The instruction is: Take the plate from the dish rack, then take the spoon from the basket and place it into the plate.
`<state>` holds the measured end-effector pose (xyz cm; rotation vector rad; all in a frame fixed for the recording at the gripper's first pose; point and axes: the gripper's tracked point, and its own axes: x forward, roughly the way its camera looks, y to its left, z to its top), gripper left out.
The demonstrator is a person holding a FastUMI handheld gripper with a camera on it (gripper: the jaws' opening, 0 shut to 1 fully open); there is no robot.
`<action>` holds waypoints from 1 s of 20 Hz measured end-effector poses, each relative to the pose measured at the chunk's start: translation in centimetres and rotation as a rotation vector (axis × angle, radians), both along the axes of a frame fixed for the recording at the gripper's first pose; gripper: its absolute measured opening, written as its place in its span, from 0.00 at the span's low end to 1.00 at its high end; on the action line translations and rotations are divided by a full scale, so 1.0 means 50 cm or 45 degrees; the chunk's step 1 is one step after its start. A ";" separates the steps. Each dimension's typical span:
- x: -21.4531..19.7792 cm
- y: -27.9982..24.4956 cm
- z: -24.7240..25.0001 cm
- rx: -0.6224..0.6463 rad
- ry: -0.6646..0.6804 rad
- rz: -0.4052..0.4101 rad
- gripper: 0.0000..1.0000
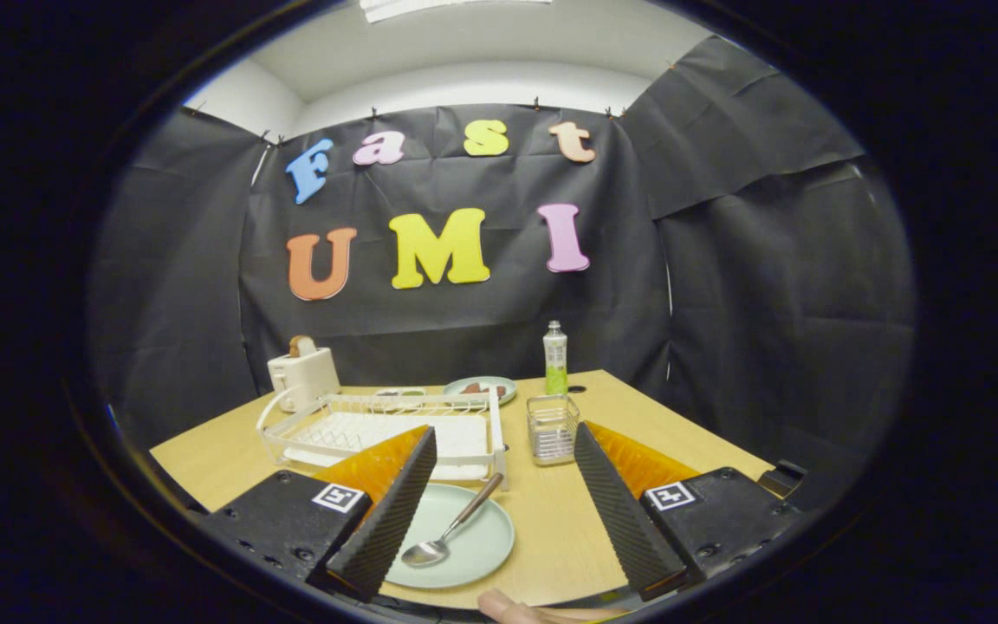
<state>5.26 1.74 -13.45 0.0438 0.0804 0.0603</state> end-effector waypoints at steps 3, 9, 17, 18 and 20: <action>-0.026 -0.003 0.016 -0.024 0.002 0.012 1.00; -0.062 0.004 0.030 -0.070 -0.050 0.019 1.00; -0.083 0.002 0.063 -0.019 -0.098 0.036 1.00; -0.082 -0.001 0.061 -0.016 -0.090 0.032 1.00; -0.075 -0.009 0.054 -0.013 -0.079 0.021 1.00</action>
